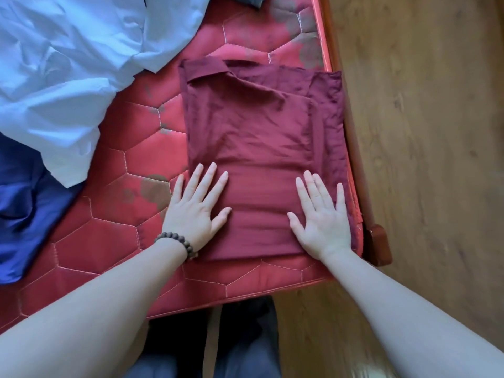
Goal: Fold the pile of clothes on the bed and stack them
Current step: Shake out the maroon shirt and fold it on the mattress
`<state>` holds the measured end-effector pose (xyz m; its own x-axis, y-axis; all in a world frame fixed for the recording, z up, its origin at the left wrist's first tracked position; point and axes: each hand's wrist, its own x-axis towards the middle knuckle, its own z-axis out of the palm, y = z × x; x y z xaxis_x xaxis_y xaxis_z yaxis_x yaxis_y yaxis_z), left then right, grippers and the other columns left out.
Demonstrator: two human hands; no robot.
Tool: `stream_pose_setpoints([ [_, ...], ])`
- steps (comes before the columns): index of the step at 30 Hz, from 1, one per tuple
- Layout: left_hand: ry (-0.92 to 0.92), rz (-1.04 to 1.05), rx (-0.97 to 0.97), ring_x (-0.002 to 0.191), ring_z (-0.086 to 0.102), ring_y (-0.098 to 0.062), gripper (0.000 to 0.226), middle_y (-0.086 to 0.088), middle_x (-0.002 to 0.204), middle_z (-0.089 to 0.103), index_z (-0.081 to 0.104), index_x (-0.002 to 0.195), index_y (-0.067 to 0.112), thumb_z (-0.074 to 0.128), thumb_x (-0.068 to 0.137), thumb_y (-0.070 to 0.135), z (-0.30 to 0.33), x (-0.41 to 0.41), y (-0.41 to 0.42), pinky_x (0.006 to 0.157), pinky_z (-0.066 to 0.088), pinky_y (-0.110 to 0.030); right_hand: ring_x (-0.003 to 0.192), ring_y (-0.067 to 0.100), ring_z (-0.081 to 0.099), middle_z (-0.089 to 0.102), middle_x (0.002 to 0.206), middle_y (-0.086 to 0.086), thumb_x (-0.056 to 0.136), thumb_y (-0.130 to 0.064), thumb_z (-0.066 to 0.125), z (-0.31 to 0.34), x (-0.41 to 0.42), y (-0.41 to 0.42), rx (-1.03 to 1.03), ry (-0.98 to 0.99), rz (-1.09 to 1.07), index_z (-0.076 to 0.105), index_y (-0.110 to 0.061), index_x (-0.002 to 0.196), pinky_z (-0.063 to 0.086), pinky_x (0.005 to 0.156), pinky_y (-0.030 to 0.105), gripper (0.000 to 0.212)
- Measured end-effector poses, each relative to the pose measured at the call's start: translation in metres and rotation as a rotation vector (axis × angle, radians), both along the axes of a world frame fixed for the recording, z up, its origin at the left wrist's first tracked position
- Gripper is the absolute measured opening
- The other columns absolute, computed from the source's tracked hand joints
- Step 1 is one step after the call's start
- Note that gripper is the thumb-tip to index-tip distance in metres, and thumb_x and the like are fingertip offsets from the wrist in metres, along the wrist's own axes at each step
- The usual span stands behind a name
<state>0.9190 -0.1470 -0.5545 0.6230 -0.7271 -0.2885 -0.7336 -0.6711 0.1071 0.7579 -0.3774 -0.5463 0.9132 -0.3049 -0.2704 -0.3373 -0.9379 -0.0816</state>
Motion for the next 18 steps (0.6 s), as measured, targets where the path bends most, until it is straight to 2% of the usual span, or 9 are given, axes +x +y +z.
stream_pose_setpoints([
  [3,0.004,-0.021,0.021,0.149,0.007,-0.020,0.070,0.004,0.161,0.008,0.013,0.154,0.030,0.024,0.092,0.061,0.000,0.006,0.007,0.119,0.008,-0.048,0.148,0.020,0.014,0.017,0.161,0.001,0.096,-0.050,0.030,0.007,-0.031,-0.022,0.005,0.064,-0.040,0.022,-0.019,0.153,0.012,0.117,0.058,0.066],
  [6,0.017,-0.095,-0.020,0.149,0.006,-0.023,0.064,0.001,0.161,0.013,0.019,0.153,0.027,0.025,0.095,0.054,0.004,0.016,0.011,0.118,0.007,-0.051,0.149,0.019,0.012,0.016,0.161,0.000,0.100,-0.046,0.024,0.018,-0.043,-0.043,0.085,0.041,0.045,0.021,-0.020,0.153,0.014,0.116,0.059,0.060],
  [8,-0.030,-0.135,-0.073,0.149,0.009,-0.026,0.058,-0.003,0.160,0.020,0.028,0.151,0.022,0.032,0.095,0.038,0.009,0.032,0.018,0.118,0.008,-0.053,0.147,0.021,0.018,0.021,0.159,0.002,0.098,-0.032,0.033,0.026,-0.042,-0.065,0.075,-0.049,0.051,0.025,-0.018,0.151,0.016,0.116,0.058,0.056],
  [10,-0.102,-0.125,-0.102,0.149,0.003,-0.025,0.063,-0.004,0.159,0.021,0.029,0.150,0.019,0.035,0.087,0.018,0.010,0.052,0.024,0.119,0.002,-0.051,0.146,0.026,0.024,0.027,0.157,0.006,0.093,-0.019,0.036,0.031,-0.033,-0.087,0.020,-0.090,0.021,0.027,-0.018,0.150,0.018,0.115,0.058,0.058],
  [12,-0.156,-0.154,-0.108,0.149,-0.005,-0.024,0.071,-0.004,0.160,0.018,0.026,0.151,0.019,0.035,0.081,0.008,0.012,0.066,0.024,0.119,-0.003,-0.049,0.144,0.029,0.027,0.029,0.156,0.009,0.094,-0.019,0.034,0.031,-0.019,-0.102,-0.019,-0.090,0.058,0.026,-0.021,0.150,0.017,0.115,0.059,0.057],
  [15,-0.180,-0.367,-0.116,0.149,-0.005,-0.024,0.075,-0.006,0.159,0.019,0.028,0.151,0.018,0.031,0.078,0.003,0.012,0.072,0.016,0.119,0.001,-0.050,0.147,0.027,0.021,0.022,0.159,0.006,0.088,-0.009,0.038,0.027,0.002,-0.106,-0.044,-0.045,0.268,0.025,-0.027,0.152,0.011,0.117,0.057,0.067],
  [18,-0.144,-0.637,-0.123,0.149,-0.002,-0.024,0.083,-0.006,0.159,0.019,0.028,0.151,0.017,0.026,0.069,-0.001,0.012,0.076,0.005,0.120,0.004,-0.047,0.148,0.024,0.014,0.013,0.161,0.002,0.081,-0.002,0.030,0.029,0.014,-0.103,-0.082,0.047,0.497,0.022,-0.031,0.153,0.008,0.118,0.054,0.078],
])
